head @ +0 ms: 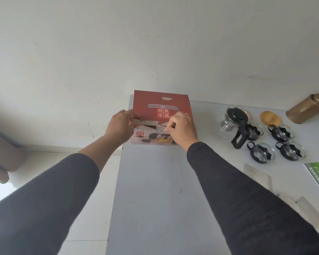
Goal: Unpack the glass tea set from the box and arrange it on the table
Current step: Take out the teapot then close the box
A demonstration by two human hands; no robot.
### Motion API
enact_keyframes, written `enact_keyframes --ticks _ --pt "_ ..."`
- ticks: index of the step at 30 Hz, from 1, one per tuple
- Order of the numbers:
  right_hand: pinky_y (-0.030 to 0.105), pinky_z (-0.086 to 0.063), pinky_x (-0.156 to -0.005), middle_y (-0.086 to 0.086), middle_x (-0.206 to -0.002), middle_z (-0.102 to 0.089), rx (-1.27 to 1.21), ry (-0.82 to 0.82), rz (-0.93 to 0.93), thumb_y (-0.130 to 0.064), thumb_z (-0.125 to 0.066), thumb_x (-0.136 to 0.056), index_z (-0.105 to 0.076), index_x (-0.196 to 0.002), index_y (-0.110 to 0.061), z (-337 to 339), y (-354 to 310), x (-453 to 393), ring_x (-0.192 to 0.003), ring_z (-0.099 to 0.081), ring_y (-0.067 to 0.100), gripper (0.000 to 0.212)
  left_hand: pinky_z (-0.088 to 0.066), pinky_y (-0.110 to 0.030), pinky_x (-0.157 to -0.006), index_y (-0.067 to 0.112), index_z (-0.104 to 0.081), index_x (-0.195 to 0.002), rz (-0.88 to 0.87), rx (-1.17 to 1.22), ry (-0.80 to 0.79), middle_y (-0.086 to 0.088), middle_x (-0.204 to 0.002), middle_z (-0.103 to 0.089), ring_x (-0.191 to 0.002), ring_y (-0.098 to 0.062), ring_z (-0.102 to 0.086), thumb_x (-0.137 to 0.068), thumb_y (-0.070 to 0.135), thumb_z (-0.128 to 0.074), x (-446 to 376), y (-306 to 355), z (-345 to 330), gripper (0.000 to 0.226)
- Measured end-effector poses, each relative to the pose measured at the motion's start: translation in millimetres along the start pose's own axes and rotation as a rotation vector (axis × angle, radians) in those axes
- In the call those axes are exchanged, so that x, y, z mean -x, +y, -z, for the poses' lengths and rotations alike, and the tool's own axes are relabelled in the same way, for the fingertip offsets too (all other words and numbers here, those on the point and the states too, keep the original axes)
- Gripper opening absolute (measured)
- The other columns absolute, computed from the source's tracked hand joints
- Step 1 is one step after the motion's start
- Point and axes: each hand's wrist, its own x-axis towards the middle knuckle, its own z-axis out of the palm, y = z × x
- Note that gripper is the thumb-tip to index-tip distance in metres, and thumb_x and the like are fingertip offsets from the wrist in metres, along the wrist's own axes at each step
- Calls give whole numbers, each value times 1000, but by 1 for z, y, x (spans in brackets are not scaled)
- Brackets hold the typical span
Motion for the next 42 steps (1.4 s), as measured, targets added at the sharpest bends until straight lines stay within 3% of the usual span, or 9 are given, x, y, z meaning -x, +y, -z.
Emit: enact_keyframes --ticks 3,6,9,12,16,31,38,42 --pt "40 -45 -86 -4 -90 -53 -87 -40 -98 -27 -77 -76 -59 -68 -20 10 -1 -8 -93 -51 19 21 -41 -33 -90 21 -60 -116 -34 -103 40 -5 -115 -51 -113 -24 -48 -88 25 -61 3 6 -1 28" --pt "38 -39 -90 -3 -105 -54 -24 -68 -107 -35 -76 -76 -61 -92 -24 15 3 -12 -102 -50 18 24 -32 -38 -102 25 -50 -128 -124 -248 8 -2 -138 -37 -131 -22 -33 -84 39 -64 4 9 -2 48" --pt "41 -34 -97 -2 -128 -48 -26 -92 -93 -39 -74 -78 -56 -120 -29 13 9 -11 -123 -41 18 47 -18 -47 -116 23 -22 -150 -180 -390 -127 -2 -158 -9 -147 -22 -2 -87 47 -59 0 11 -10 76" --pt "49 -25 -111 2 -151 -32 -55 -190 -36 -40 -68 -83 -44 -138 -33 8 18 -12 -143 -21 21 61 -6 -50 -119 21 1 -153 -158 -475 -224 0 -160 11 -147 -22 16 -96 46 -42 -7 17 -22 76" --pt "54 -13 -115 5 -157 -21 4 -196 -26 -38 -61 -90 -45 -139 -35 5 25 -24 -147 -8 24 52 -7 -51 -118 17 8 -152 -147 -533 -232 -2 -159 14 -146 -26 18 -99 43 -34 -23 20 -33 73" --pt "54 -4 -115 7 -158 -20 21 -196 2 -40 -57 -91 -47 -138 -32 -3 53 -113 -147 -6 25 49 -12 -50 -117 16 8 -152 -128 -560 -156 -4 -160 11 -147 -29 14 -98 25 -45 -115 24 -53 75" --pt "53 1 -115 7 -158 -21 -3 -188 32 -40 -57 -90 -47 -137 -32 -6 58 -116 -148 -5 24 49 -13 -52 -116 16 6 -153 -122 -558 -159 -5 -160 9 -147 -28 13 -98 29 -44 -116 25 -51 75" --pt "52 -3 -115 9 -158 -17 11 -147 -13 -43 -58 -89 -36 -144 -31 -8 50 -105 -147 -5 27 60 -7 -57 -115 18 13 -151 -74 -601 -237 -2 -159 17 -146 -27 20 -97 44 -38 -116 30 -44 79"
